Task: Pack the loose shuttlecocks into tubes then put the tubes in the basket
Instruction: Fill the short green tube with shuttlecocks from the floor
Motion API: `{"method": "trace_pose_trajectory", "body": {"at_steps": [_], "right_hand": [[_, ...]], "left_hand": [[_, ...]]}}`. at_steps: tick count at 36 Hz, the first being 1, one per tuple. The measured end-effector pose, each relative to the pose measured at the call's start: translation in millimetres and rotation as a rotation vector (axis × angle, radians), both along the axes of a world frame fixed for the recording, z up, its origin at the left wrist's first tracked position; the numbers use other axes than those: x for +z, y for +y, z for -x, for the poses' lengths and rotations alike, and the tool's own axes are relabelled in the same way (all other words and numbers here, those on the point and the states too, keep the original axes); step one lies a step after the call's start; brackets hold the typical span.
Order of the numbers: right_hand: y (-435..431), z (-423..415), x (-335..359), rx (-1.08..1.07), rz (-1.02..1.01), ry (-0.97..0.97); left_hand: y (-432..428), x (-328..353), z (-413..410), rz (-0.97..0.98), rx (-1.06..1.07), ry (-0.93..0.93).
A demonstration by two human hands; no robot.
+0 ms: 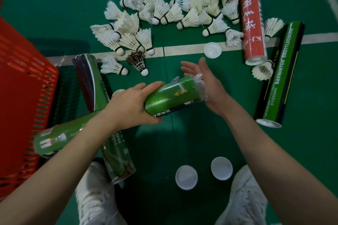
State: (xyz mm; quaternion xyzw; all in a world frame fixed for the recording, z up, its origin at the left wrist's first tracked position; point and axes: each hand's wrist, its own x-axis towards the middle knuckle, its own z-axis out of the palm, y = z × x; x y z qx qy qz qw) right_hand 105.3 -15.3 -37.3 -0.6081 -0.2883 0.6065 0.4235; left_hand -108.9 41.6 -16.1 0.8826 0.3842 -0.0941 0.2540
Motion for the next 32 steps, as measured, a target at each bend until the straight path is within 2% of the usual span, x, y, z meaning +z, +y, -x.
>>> {"method": "trace_pose_trajectory", "body": {"at_steps": [4,6,8,13,16,19,21,25,29,32], "right_hand": [[6.6,14.8,-6.5,0.035,0.038,-0.029],[11.5,15.2,-7.9,0.033,0.046,-0.023],[17.5,11.1,-12.0,-0.016,0.039,-0.096],[24.0,-4.1,-36.9,-0.304,-0.008,-0.676],[24.3,-6.9,-57.3,-0.085,0.071,-0.872],[24.0,-2.5,-71.5,0.161,0.163,-0.889],[24.0,-0.1,-78.2,0.211,0.175,-0.904],[26.3,-0.8,-77.7,0.090,0.208,-0.869],[20.5,-9.7,-73.7,0.049,0.225,-0.964],[17.0,-17.5,-70.9,-0.163,0.194,-0.753]], "left_hand": [[0.4,-3.4,-7.6,-0.064,-0.012,0.067],[3.4,-6.2,-8.1,-0.040,0.028,0.082],[5.8,-10.9,-9.0,-0.016,0.064,0.091],[11.4,-23.1,-5.5,-0.026,0.182,0.110],[13.0,-27.5,-1.7,-0.035,0.222,0.143],[15.3,-28.8,0.5,-0.034,0.270,0.157],[16.6,-29.0,2.6,-0.031,0.295,0.154],[16.1,-28.6,5.1,-0.028,0.300,0.171],[12.8,-28.6,2.4,-0.029,0.270,0.192],[11.1,-27.7,0.4,-0.032,0.258,0.182]]}}
